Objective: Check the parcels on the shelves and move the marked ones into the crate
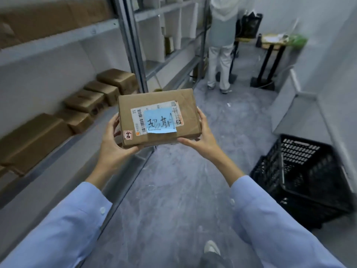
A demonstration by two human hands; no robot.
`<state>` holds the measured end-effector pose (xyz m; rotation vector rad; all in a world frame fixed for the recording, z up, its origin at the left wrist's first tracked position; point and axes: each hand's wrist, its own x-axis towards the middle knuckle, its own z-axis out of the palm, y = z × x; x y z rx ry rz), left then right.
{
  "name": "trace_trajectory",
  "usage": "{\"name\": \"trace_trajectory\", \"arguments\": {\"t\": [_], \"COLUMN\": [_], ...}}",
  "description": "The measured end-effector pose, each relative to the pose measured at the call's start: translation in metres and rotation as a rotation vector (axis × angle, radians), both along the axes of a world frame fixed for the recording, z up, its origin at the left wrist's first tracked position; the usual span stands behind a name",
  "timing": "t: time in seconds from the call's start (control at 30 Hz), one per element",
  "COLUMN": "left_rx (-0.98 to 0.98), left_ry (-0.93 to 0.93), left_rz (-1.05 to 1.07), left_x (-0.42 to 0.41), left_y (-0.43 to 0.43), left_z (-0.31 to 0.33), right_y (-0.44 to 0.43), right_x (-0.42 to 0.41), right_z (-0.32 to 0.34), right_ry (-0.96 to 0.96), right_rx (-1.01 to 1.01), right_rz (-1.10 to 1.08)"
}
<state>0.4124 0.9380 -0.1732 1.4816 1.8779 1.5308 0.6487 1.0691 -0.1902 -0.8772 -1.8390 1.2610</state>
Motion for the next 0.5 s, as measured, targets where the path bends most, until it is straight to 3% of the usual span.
{"name": "trace_trajectory", "arguments": {"t": [0.5], "left_rx": [-0.198], "left_ry": [-0.082], "left_rz": [-0.475], "left_x": [0.323], "left_y": [0.240], "left_z": [-0.097], "right_y": [0.118], "right_x": [0.363], "right_z": [-0.084], "right_ry": [-0.063], "right_rx": [-0.279], "right_rz": [-0.414]}}
